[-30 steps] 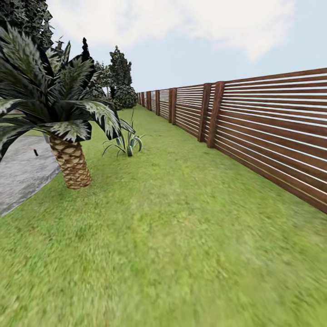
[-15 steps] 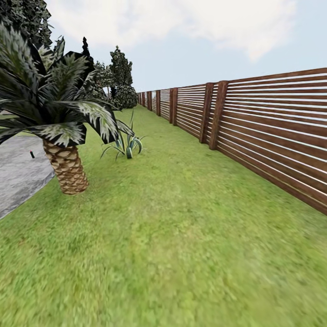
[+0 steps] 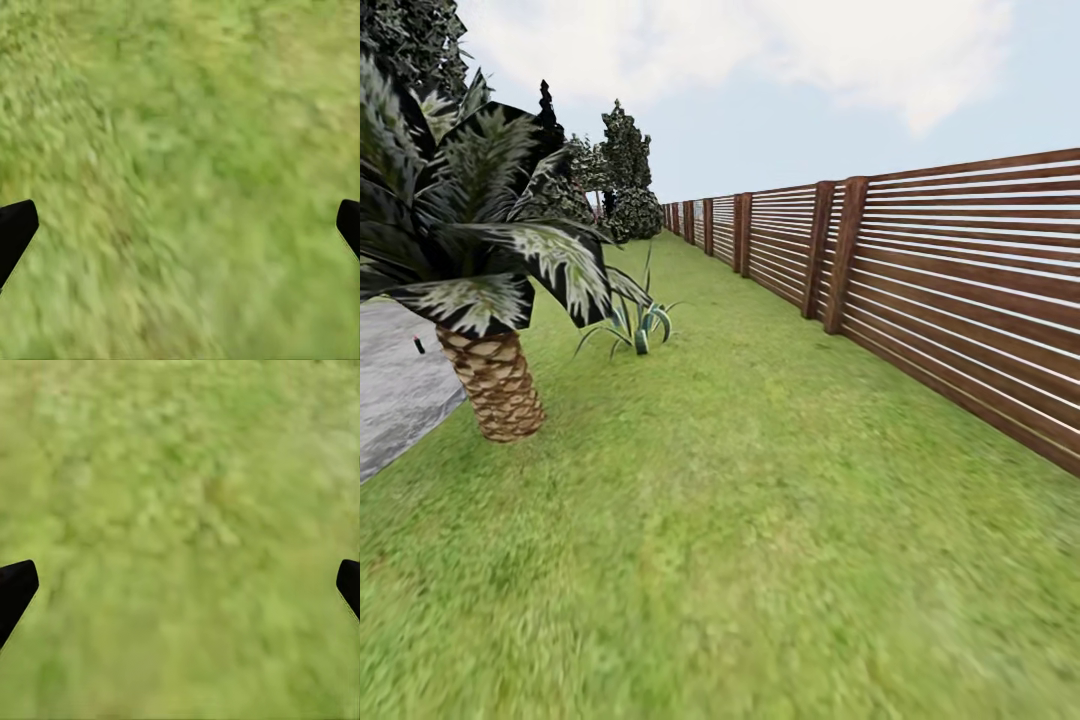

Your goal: Pick up the pesticide atomizer in the garden and spray insectifuge to fully cover both potted plants in the garden.

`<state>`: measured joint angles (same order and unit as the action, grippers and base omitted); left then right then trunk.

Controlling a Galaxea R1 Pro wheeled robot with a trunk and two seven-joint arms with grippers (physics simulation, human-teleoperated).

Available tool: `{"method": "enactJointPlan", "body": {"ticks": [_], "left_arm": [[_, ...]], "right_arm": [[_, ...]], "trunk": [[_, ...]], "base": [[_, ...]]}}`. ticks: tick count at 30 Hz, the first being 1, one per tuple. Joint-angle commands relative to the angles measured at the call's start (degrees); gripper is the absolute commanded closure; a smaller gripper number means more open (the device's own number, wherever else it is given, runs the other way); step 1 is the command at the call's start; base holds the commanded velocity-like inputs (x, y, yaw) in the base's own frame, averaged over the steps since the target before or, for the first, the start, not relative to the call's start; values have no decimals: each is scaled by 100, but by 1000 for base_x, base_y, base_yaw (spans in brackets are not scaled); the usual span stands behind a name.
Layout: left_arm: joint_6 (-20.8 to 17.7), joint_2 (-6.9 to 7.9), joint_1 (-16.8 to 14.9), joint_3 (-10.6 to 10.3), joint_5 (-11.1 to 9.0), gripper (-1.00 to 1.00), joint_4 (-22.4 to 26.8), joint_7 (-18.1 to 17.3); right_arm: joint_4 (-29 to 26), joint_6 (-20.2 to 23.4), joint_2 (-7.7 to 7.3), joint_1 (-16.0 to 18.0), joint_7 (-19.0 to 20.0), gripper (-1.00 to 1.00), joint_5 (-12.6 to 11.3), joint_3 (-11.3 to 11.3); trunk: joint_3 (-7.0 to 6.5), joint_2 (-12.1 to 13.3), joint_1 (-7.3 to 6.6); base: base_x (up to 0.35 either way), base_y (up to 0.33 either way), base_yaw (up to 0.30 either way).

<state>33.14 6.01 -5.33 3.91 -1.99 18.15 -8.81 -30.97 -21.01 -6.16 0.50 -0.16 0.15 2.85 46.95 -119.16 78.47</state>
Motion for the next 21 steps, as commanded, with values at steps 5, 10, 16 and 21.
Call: {"method": "enactJointPlan", "body": {"ticks": [5,10,16,21], "left_arm": [[8,-3,-4,40,-22,-100,-4,-60],[8,-3,-4,39,-21,-100,-4,-60],[8,-3,-3,35,-21,-100,-4,-60],[8,-3,-4,36,-22,-100,-4,-60]], "right_arm": [[4,-17,1,3,-2,-100,7,5],[4,-17,1,3,-2,-100,8,5],[4,-17,1,3,-2,-100,9,5],[4,-17,1,3,-2,-100,11,5]], "trunk": [[5,-2,3],[5,-2,3],[5,-2,3],[5,-2,3]], "base": [[339,0,0],[339,0,0],[339,0,0],[339,0,0]]}}
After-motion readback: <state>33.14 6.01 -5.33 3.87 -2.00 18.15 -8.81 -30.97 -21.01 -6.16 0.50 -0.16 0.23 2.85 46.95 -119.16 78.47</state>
